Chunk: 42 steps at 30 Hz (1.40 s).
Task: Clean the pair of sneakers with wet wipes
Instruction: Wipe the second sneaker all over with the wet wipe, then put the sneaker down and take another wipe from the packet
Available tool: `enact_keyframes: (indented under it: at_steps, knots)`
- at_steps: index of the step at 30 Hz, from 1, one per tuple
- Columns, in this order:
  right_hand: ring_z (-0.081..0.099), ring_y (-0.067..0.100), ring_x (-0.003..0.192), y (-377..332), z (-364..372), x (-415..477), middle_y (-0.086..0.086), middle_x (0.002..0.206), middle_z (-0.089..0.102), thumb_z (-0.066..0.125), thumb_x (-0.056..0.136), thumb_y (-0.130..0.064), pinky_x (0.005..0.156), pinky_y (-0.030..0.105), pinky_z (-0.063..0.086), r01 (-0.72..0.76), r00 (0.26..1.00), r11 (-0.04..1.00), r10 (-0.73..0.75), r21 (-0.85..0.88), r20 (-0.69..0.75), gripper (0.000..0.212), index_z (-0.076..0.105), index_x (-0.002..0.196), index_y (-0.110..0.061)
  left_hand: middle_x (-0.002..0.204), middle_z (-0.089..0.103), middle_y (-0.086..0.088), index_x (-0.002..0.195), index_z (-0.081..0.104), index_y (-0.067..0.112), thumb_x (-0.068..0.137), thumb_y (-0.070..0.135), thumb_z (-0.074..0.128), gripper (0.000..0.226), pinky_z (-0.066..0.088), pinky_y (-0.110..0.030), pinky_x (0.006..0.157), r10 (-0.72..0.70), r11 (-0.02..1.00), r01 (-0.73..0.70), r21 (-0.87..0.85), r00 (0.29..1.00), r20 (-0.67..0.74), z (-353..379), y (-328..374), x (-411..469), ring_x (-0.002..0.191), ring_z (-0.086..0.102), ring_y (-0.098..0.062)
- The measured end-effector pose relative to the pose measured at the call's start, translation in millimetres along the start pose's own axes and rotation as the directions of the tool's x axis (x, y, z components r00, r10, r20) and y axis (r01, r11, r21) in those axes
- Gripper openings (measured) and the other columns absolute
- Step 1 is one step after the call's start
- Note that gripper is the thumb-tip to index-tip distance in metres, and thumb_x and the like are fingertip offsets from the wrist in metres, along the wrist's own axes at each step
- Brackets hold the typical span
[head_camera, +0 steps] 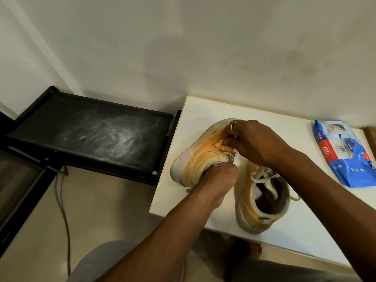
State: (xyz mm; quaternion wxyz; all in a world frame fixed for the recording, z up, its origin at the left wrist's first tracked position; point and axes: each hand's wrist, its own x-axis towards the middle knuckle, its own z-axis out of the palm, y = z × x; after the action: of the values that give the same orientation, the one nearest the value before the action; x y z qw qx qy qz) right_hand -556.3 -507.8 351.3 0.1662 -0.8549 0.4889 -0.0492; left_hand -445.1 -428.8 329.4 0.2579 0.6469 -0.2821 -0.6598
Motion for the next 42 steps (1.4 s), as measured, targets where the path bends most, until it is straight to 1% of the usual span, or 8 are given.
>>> enact_keyframes:
  at_steps: [4,8,11,21,29,36,39,42]
  knots:
    - [0.056,0.008,0.081,2,-1,-4,-0.015,0.093,0.064,0.061,0.093,-0.027,0.073,0.03,0.046,-0.042,0.992,0.992,0.056,0.121,-0.116,0.014,0.07,0.103,-0.028,0.08,0.06,-0.002,0.106,0.066,0.01,0.084,0.001,0.053,0.028,0.044,-0.031,0.065,0.028,0.96,-0.056,-0.275,0.994,-0.106,-4,9,7,0.073,0.053,-0.02]
    - [0.059,0.013,0.083,3,1,-7,-0.009,0.096,0.068,0.061,0.093,-0.025,0.075,0.037,0.051,-0.03,0.981,0.987,0.059,0.156,-0.185,0.012,0.07,0.101,-0.027,0.092,0.061,-0.01,0.09,0.067,0.008,0.08,0.001,0.057,0.015,0.05,-0.036,0.08,-0.038,0.866,0.002,-0.499,0.997,-0.063,-15,18,6,0.083,0.055,-0.022]
    - [0.059,0.014,0.083,4,4,-9,-0.011,0.094,0.067,0.061,0.092,-0.026,0.076,0.039,0.051,-0.027,0.981,0.985,0.059,0.169,-0.184,0.011,0.069,0.1,-0.028,0.101,0.065,-0.014,0.095,0.066,0.002,0.08,-0.002,0.057,0.018,0.049,-0.042,0.099,-0.039,0.82,0.001,-0.572,0.998,-0.054,-22,17,1,0.095,0.061,-0.026]
    - [0.064,0.011,0.085,4,10,-16,-0.014,0.087,0.067,0.059,0.094,-0.026,0.078,0.034,0.052,-0.052,0.995,0.984,0.066,0.171,-0.079,0.013,0.067,0.105,-0.029,0.115,0.065,-0.019,0.111,0.062,0.001,0.083,-0.002,0.054,0.029,0.049,-0.042,0.1,-0.02,0.781,-0.038,-0.623,0.996,-0.086,-32,8,-28,0.107,0.065,-0.031]
    - [0.06,-0.005,0.073,10,4,-25,-0.015,0.082,0.07,0.061,0.095,-0.025,0.062,0.003,0.035,-0.058,0.988,0.969,0.091,0.241,-0.127,0.014,0.07,0.105,-0.026,0.11,0.067,-0.003,0.118,0.062,0.018,0.08,0.014,0.062,0.039,0.05,-0.041,0.097,0.077,0.957,-0.149,-0.251,0.958,-0.277,-22,1,-46,0.104,0.063,-0.024]
    - [0.062,-0.002,0.077,24,-16,-38,-0.013,0.079,0.07,0.06,0.095,-0.025,0.063,0.006,0.038,-0.103,0.96,0.953,0.17,0.284,-0.223,0.016,0.069,0.108,-0.027,0.105,0.065,0.003,0.121,0.059,0.024,0.085,0.024,0.061,0.036,0.054,-0.033,0.087,0.201,0.979,-0.204,0.022,0.933,-0.299,-22,1,-57,0.097,0.061,-0.018]
    - [0.058,-0.006,0.071,46,-32,-46,-0.009,0.08,0.069,0.06,0.094,-0.025,0.062,0.002,0.037,-0.165,0.91,0.939,0.263,0.302,-0.32,0.016,0.073,0.104,-0.022,0.102,0.062,0.005,0.117,0.057,0.025,0.084,0.03,0.06,0.034,0.049,-0.026,0.07,0.308,0.925,-0.224,0.306,0.915,-0.261,-25,-1,-60,0.088,0.059,-0.014]
    - [0.058,0.002,0.069,71,-43,-65,-0.007,0.079,0.069,0.062,0.092,-0.025,0.063,0.009,0.041,-0.249,0.866,0.911,0.361,0.328,-0.345,0.012,0.073,0.096,-0.025,0.1,0.057,0.006,0.113,0.053,0.025,0.087,0.04,0.056,0.029,0.038,-0.022,0.057,0.426,0.696,-0.206,0.688,0.89,-0.163,-26,-4,-64,0.082,0.055,-0.011]
